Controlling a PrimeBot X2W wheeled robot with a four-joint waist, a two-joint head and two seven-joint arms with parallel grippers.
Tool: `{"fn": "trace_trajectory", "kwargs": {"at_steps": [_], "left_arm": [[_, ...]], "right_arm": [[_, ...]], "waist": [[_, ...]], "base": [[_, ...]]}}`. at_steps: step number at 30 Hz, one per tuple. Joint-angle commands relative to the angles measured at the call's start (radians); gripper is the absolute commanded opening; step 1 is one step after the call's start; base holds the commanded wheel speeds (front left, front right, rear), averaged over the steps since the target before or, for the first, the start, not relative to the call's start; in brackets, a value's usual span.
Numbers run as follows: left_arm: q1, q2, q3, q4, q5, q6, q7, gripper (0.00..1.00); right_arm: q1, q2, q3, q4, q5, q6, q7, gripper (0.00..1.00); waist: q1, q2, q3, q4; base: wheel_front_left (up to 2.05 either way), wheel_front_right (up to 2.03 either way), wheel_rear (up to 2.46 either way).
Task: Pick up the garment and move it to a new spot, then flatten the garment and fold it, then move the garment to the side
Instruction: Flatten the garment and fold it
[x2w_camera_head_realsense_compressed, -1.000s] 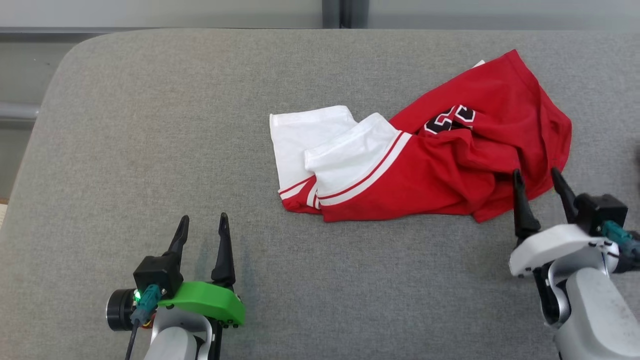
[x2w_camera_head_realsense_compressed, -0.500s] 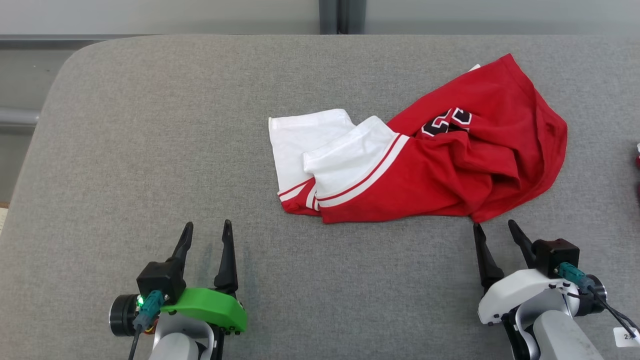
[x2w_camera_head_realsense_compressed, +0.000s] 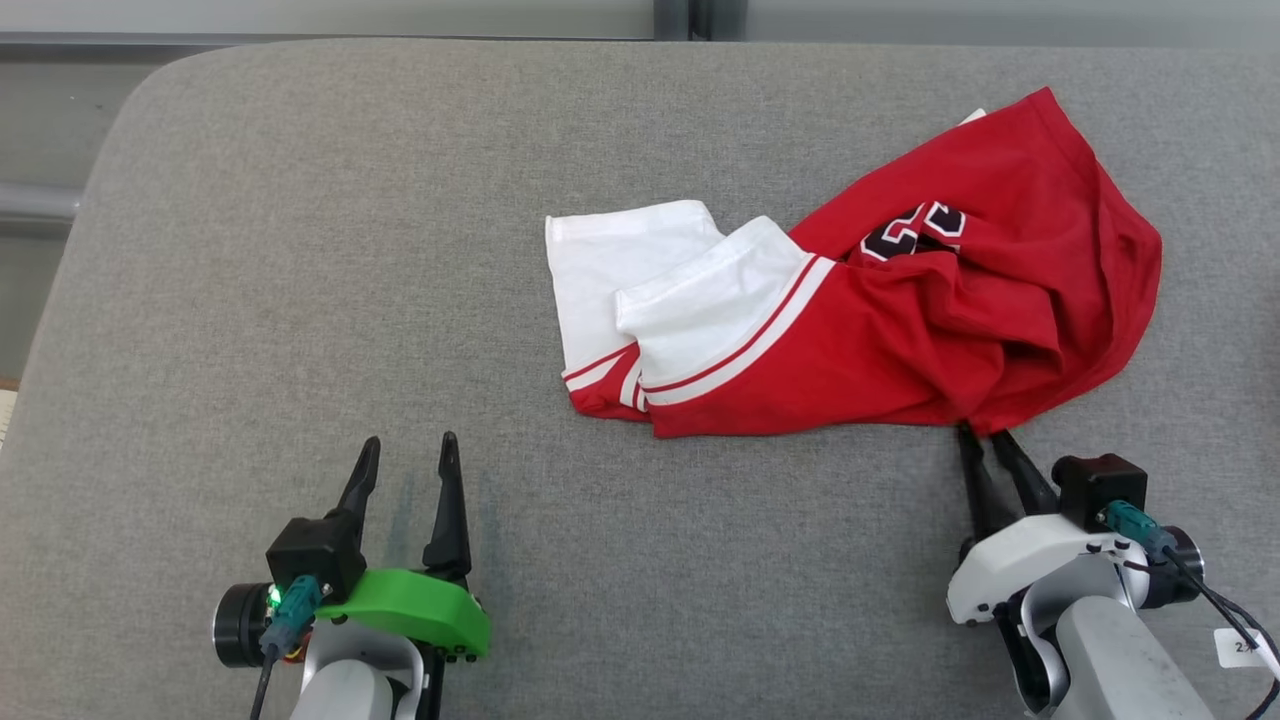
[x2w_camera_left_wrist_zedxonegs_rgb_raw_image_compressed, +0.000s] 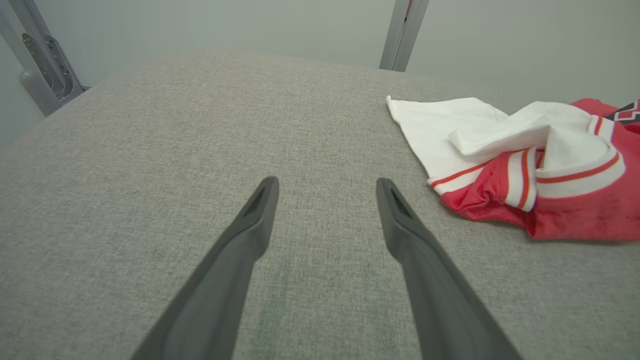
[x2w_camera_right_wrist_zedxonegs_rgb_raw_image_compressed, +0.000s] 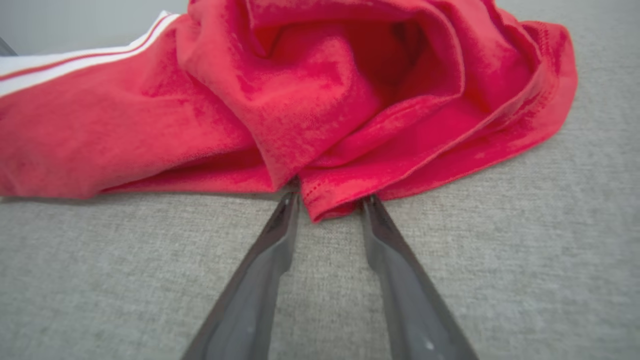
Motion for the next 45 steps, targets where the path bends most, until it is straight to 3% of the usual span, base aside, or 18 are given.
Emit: {"fn": "trace_trajectory", "kwargs": {"at_steps": [1,16,18,19,26,36,45], "left_arm": [[-0.018,0.003,0.006,-0.002,0.008,0.002,0.0,1.0],[0.023,0.003,0.014,0.009,0.015,-0.004,0.0,1.0],[0.032,0.003,0.015,0.012,0.017,-0.006,0.0,1.0],[0.035,0.003,0.016,0.013,0.017,-0.006,0.0,1.0],[0.032,0.003,0.007,0.011,0.021,-0.011,0.0,1.0],[-0.104,0.003,-0.078,0.051,0.007,-0.04,0.0,1.0],[-0.319,0.004,-0.13,0.222,-0.169,-0.053,0.0,1.0]], "right_arm": [[-0.009,-0.007,-0.011,0.001,-0.01,-0.001,-0.003,0.0],[0.097,-0.096,-0.183,-0.046,-0.058,-0.001,-0.003,0.0],[0.102,-0.099,-0.216,-0.049,-0.077,-0.001,-0.003,0.95],[0.103,-0.098,-0.238,-0.055,-0.086,-0.001,-0.003,1.0],[0.107,-0.052,-0.314,-0.135,-0.121,-0.001,-0.003,1.0],[0.07,0.006,-0.24,-0.197,-0.087,-0.001,-0.003,1.0],[0.028,0.017,-0.2,-0.187,-0.078,-0.001,-0.003,1.0]], "waist": [[0.0,-0.0001,-0.002,-0.007],[0.0,-0.0001,-0.094,-0.126],[0.0,-0.0001,-0.103,-0.136],[0.0,-0.0001,-0.106,-0.141],[0.0,-0.0001,-0.114,-0.164],[0.0,-0.0001,-0.056,-0.194],[0.0,-0.0001,-0.002,-0.212]], "base": [[0.0,0.0,0.0],[0.0,0.0,0.0],[0.0,0.0,0.0],[0.0,0.0,0.0],[0.0,0.0,0.0],[0.0,0.0,0.0],[0.0,0.0,0.0]]}}
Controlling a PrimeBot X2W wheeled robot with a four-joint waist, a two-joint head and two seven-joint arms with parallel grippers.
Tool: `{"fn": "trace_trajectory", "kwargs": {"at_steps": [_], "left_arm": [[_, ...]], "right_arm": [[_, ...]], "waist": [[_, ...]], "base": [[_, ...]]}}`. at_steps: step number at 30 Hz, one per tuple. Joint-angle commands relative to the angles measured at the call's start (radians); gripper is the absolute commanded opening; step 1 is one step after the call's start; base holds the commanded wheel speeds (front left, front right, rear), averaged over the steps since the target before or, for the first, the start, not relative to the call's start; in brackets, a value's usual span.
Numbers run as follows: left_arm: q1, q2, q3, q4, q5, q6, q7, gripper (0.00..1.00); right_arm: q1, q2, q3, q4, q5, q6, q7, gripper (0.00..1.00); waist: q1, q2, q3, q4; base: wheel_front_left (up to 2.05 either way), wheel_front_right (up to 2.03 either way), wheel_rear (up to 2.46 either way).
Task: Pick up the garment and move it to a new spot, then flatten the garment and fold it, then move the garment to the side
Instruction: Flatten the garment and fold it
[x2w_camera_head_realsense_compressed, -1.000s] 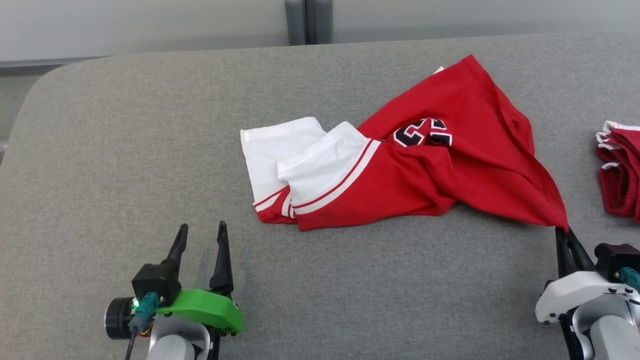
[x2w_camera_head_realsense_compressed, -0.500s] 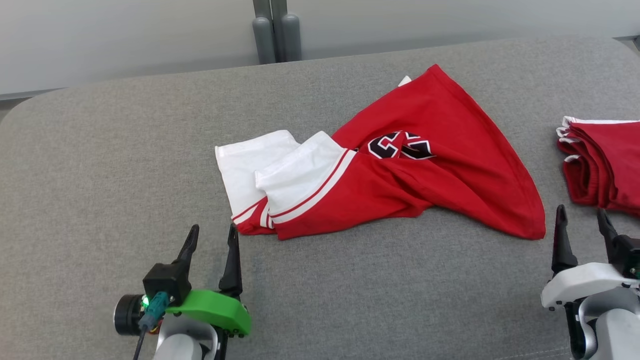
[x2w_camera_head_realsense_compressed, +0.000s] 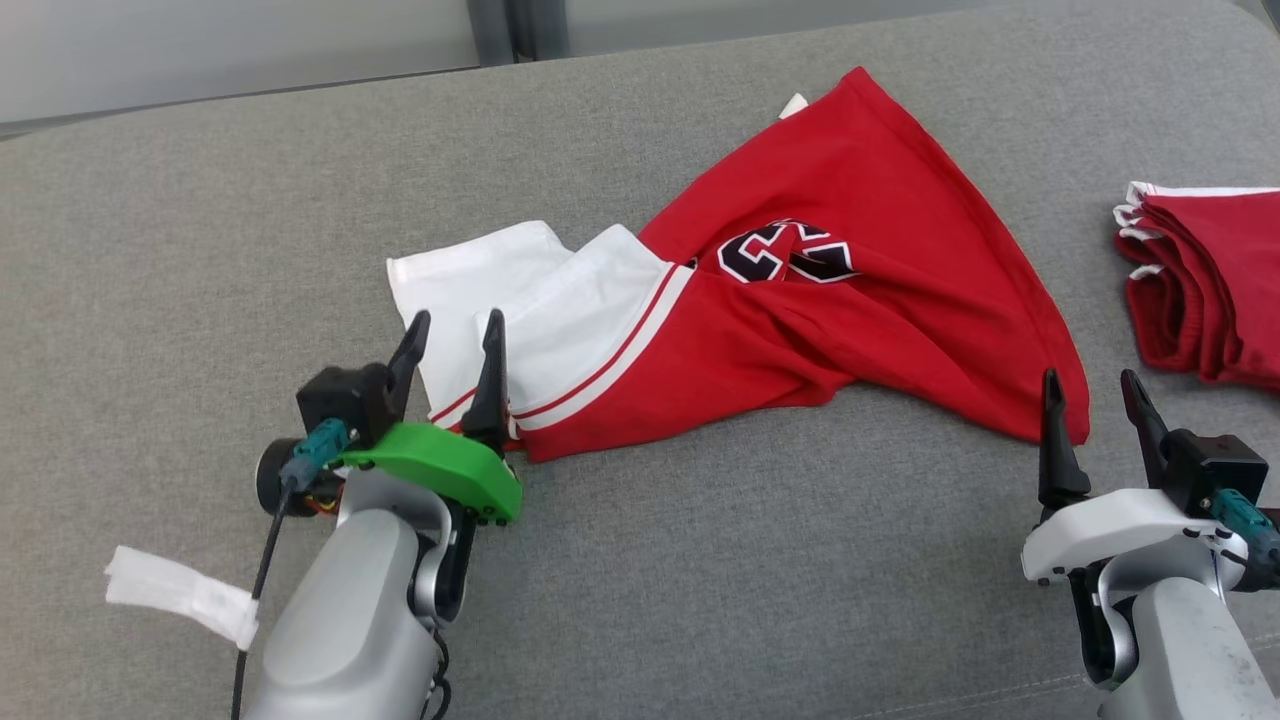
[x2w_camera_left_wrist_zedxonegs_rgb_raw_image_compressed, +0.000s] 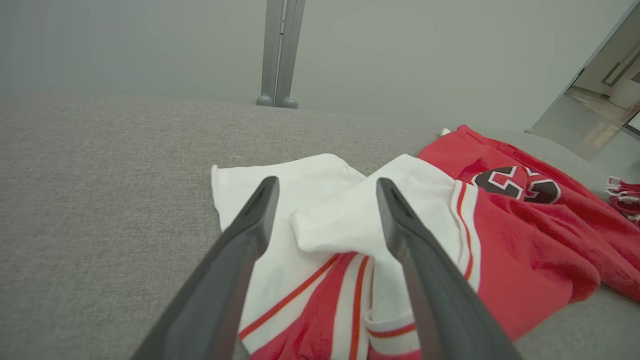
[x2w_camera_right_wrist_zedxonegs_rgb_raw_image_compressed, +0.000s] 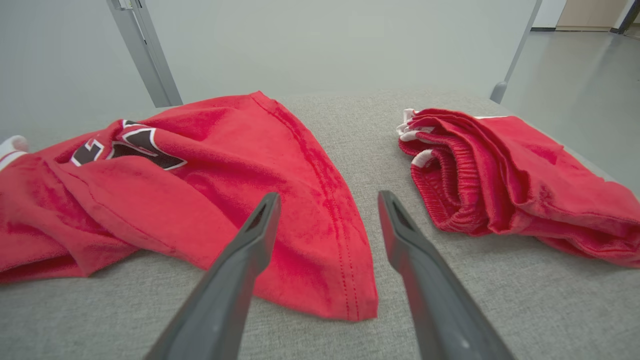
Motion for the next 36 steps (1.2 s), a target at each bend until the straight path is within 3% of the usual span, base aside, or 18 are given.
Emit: {"fn": "trace_trajectory", "kwargs": {"at_steps": [1,8,14,28,30,31,32,33,36], "left_arm": [[-0.044,0.005,-0.004,0.027,-0.025,0.001,0.0,1.0],[-0.189,0.005,-0.073,0.247,-0.092,0.006,0.08,1.0],[-0.256,0.005,-0.128,0.375,-0.066,0.028,0.095,1.0],[-0.3,0.005,-0.217,0.472,-0.127,0.027,0.041,0.99],[-0.303,0.005,-0.229,0.478,-0.135,0.023,0.033,0.62],[-0.306,0.005,-0.235,0.478,-0.135,0.023,0.028,0.39],[-0.311,0.005,-0.241,0.476,-0.13,0.028,0.021,0.09],[-0.312,0.005,-0.247,0.476,-0.128,0.03,0.015,0.0],[-0.313,0.005,-0.259,0.473,-0.122,0.034,0.005,0.0]], "right_arm": [[-0.013,-0.001,0.0,0.005,0.006,-0.001,-0.003,1.0],[-0.023,0.003,0.007,0.02,0.003,-0.001,-0.003,1.0],[-0.033,0.005,0.013,0.024,0.011,-0.001,-0.003,1.0],[-0.045,0.007,0.018,0.031,0.013,-0.001,-0.003,1.0],[-0.047,0.007,0.023,0.033,0.017,-0.001,-0.003,1.0],[-0.047,0.007,0.024,0.033,0.018,-0.001,-0.003,1.0],[-0.048,0.007,0.025,0.033,0.019,-0.001,-0.003,1.0],[-0.048,0.007,0.025,0.034,0.019,-0.001,-0.003,1.0],[-0.044,0.007,0.021,0.036,0.019,-0.001,-0.003,1.0]], "waist": [[0.0,0.0,0.015,-0.007],[0.0,0.0,0.03,-0.016],[0.0,0.0,0.044,-0.027],[0.0,0.0,0.062,-0.035],[0.0,0.0,0.063,-0.037],[0.0,0.0,0.063,-0.037],[0.0,0.0,0.063,-0.037],[0.0,0.0,0.063,-0.036],[0.0,0.0,0.057,-0.032]], "base": [[0.0,0.0,0.0],[0.0,0.0,0.0],[0.0,0.0,0.0],[0.0,0.0,0.0],[0.0,0.0,0.0],[0.0,0.0,0.0],[0.0,0.0,0.0],[0.0,0.0,0.0],[0.0,0.0,0.0]]}}
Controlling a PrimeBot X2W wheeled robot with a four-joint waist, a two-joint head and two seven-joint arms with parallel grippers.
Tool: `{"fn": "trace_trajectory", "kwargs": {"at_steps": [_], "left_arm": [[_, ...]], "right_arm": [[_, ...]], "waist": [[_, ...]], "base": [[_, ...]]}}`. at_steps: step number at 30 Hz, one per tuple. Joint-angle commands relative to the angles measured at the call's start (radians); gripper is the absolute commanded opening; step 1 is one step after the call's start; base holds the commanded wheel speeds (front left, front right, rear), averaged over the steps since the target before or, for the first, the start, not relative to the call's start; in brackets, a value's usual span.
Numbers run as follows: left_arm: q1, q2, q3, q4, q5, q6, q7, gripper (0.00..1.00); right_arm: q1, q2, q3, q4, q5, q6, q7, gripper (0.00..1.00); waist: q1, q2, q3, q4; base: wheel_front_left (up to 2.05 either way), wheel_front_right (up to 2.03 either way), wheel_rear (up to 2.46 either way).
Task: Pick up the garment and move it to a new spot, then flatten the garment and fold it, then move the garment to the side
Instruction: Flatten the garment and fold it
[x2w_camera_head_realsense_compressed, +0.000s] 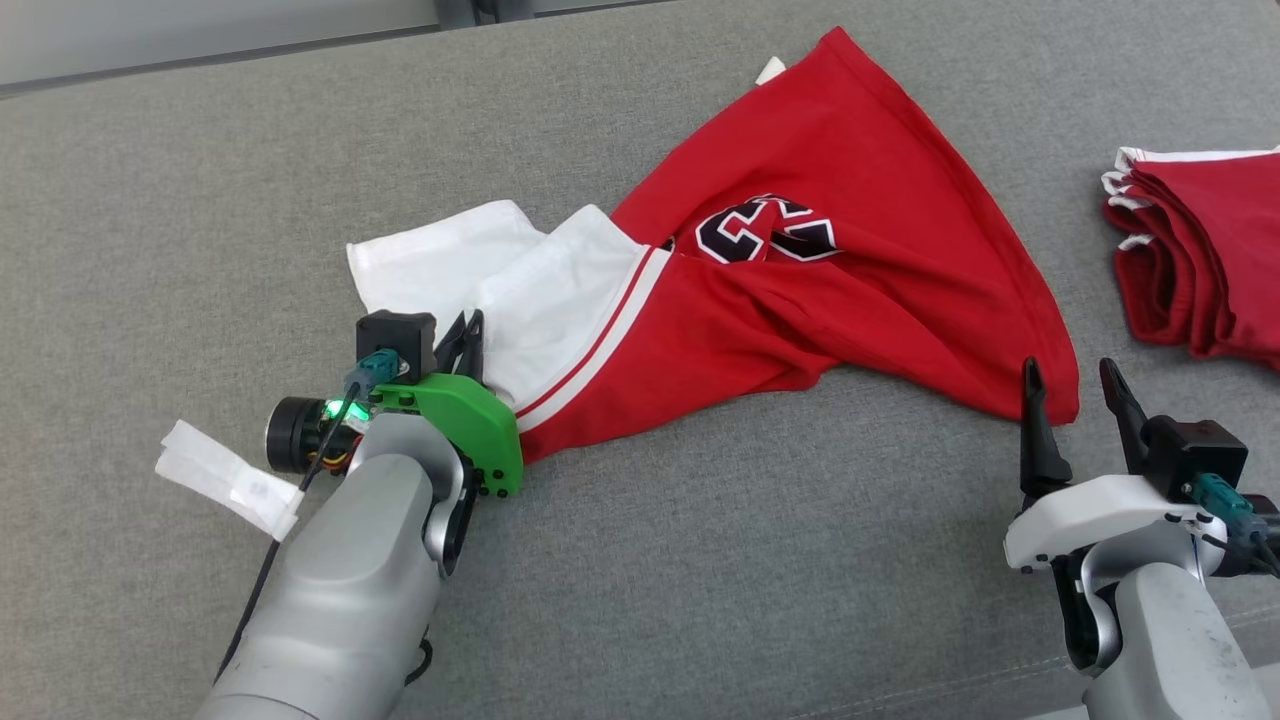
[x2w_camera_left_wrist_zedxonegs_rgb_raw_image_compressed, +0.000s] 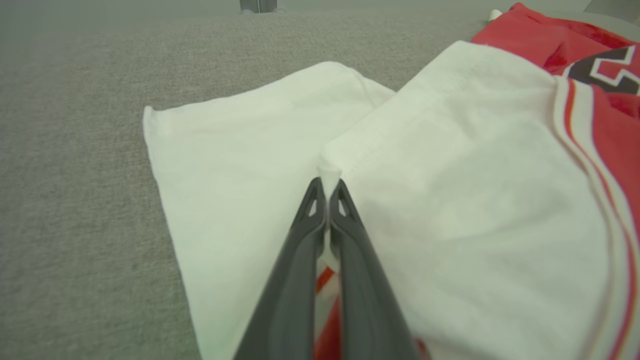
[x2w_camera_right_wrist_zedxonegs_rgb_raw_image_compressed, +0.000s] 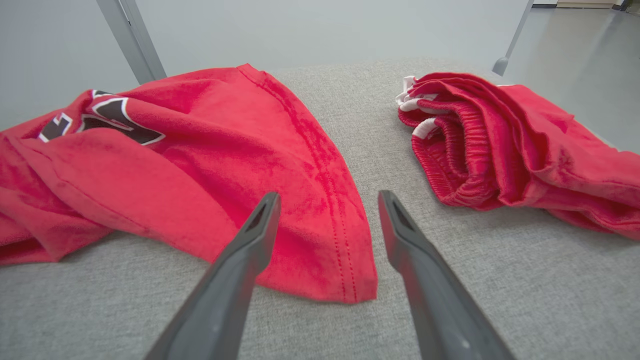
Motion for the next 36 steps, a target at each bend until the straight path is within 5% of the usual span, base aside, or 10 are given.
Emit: {"fn": "trace_trajectory", "kwargs": {"at_steps": [1,7,11,20,36], "left_arm": [[-0.022,0.005,-0.004,-0.009,0.01,0.009,-0.008,0.0],[-0.006,0.059,0.044,-0.269,0.15,0.094,-0.013,0.0],[0.058,0.084,0.084,-0.428,0.238,0.104,-0.012,0.0],[0.227,0.097,0.14,-0.682,0.373,0.032,-0.013,0.0],[0.579,0.099,0.186,-0.604,0.4,-0.06,-0.013,0.0]], "right_arm": [[-0.006,0.0,-0.005,0.001,0.009,-0.001,-0.003,1.0],[0.013,0.0,-0.019,0.013,0.019,-0.001,-0.003,1.0],[0.032,-0.001,-0.015,0.025,0.029,-0.001,-0.003,1.0],[0.084,-0.001,-0.02,0.05,0.055,-0.001,-0.003,1.0],[0.142,-0.001,-0.011,0.065,0.072,-0.001,-0.003,1.0]], "waist": [[0.0,0.0,-0.006,0.005],[0.0,0.0,-0.049,0.037],[0.0,0.0,-0.103,0.061],[0.0,0.0,-0.211,0.123],[0.0,0.0,-0.291,0.162]], "base": [[0.0,0.0,0.0],[0.0,0.0,0.0],[0.0,0.0,0.0],[0.0,0.0,0.0],[0.0,0.0,0.0]]}}
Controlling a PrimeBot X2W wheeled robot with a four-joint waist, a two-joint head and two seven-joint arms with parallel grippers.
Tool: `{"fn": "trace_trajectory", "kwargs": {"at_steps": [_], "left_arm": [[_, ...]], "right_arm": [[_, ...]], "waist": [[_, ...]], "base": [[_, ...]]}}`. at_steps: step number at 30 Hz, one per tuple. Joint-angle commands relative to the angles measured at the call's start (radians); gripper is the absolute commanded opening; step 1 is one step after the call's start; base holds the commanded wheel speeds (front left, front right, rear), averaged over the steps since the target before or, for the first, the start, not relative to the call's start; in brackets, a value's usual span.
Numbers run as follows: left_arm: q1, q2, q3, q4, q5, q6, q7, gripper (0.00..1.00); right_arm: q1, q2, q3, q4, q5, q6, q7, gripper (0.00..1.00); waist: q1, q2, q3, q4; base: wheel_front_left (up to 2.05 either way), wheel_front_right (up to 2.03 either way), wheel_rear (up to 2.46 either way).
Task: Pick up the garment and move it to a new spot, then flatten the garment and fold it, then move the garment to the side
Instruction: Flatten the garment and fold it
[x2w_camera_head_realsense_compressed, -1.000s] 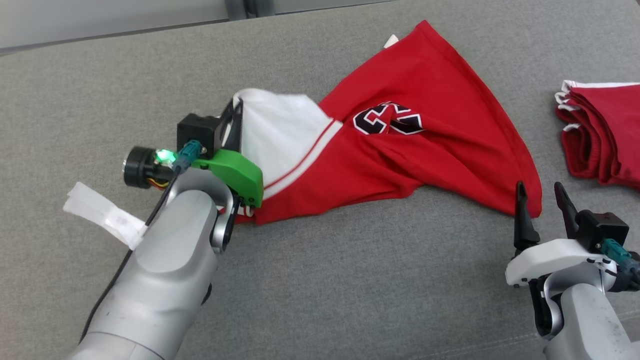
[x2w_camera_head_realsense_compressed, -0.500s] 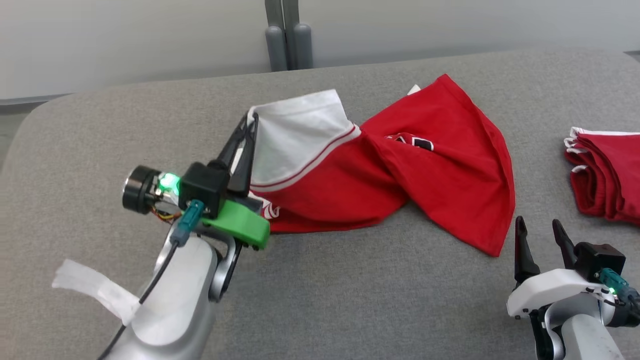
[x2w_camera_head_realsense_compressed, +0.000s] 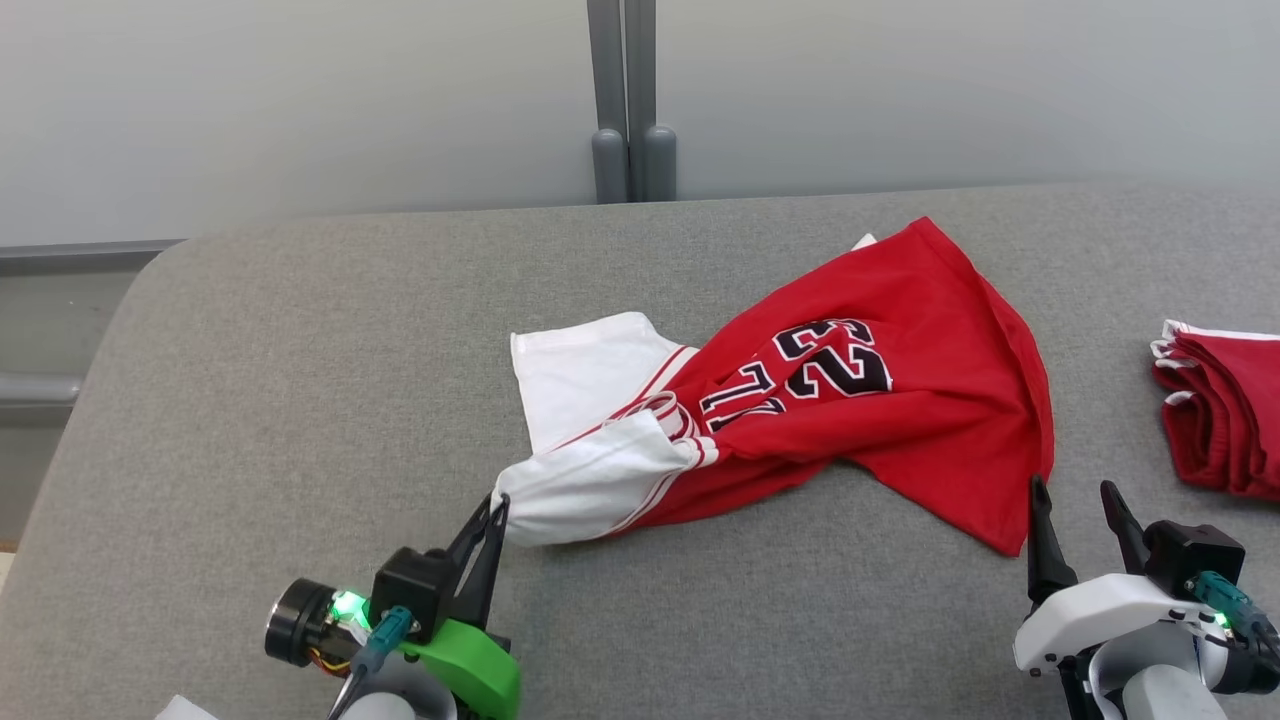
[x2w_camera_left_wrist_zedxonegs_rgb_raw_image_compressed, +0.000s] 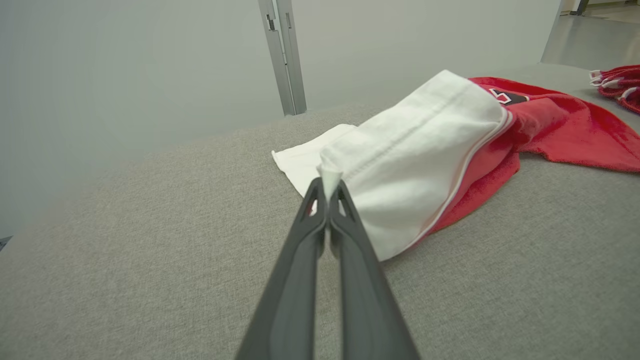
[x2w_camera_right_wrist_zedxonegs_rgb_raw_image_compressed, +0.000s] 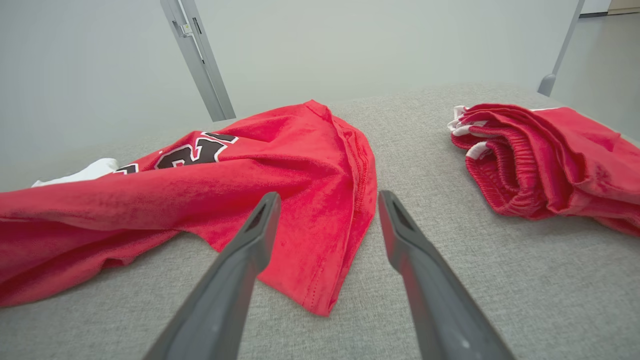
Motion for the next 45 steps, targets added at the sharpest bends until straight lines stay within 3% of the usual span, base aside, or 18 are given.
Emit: {"fn": "trace_trajectory", "kwargs": {"at_steps": [1,3,5,6,10,16,25,37,45], "left_arm": [[0.025,0.001,0.003,0.011,0.011,-0.01,-0.002,0.0],[0.04,-0.002,0.005,0.021,0.02,-0.019,-0.002,0.0],[0.06,-0.002,0.022,0.044,0.027,-0.016,-0.002,0.49],[0.068,-0.001,0.031,0.059,0.029,-0.007,-0.002,0.99],[0.101,-0.018,0.102,0.105,0.007,0.039,-0.002,1.0],[0.137,-0.045,0.233,0.035,-0.006,0.116,-0.002,1.0],[0.136,-0.081,0.328,-0.049,0.005,0.089,-0.002,1.0],[0.156,-0.093,0.316,-0.039,-0.009,0.046,-0.002,1.0],[0.164,-0.093,0.211,0.037,-0.198,-0.016,-0.002,1.0]], "right_arm": [[0.016,-0.002,0.002,0.001,0.005,-0.001,-0.003,1.0],[0.021,-0.002,0.004,0.002,0.007,-0.001,-0.003,1.0],[0.023,-0.002,0.01,0.004,0.01,-0.001,-0.003,1.0],[0.023,-0.002,0.013,0.004,0.011,-0.001,-0.003,1.0],[0.029,-0.002,0.026,0.002,0.013,-0.001,-0.003,1.0],[0.021,-0.002,0.044,-0.044,0.016,-0.001,-0.003,1.0],[0.027,-0.002,0.068,-0.14,0.0,-0.001,-0.003,1.0],[0.048,-0.002,0.062,-0.103,-0.019,-0.001,-0.003,1.0],[0.05,-0.002,0.042,-0.06,-0.037,-0.001,-0.003,1.0]], "waist": [[0.0,0.0,-0.009,0.004],[0.0,0.0,-0.012,0.004],[0.0,0.0,-0.017,0.002],[0.0,0.0,-0.018,0.0],[0.0,0.0,-0.023,-0.008],[0.0,0.0,-0.023,-0.014],[0.0,0.0,-0.025,-0.012],[0.0,0.0,-0.015,-0.009],[0.0,0.0,0.016,-0.007]], "base": [[0.0,0.0,0.0],[0.0,0.0,0.0],[0.0,0.0,0.0],[0.0,0.0,0.0],[0.0,0.0,0.0],[0.0,0.0,0.0],[0.0,0.0,0.0],[0.0,0.0,0.0],[0.0,0.0,0.0]]}}
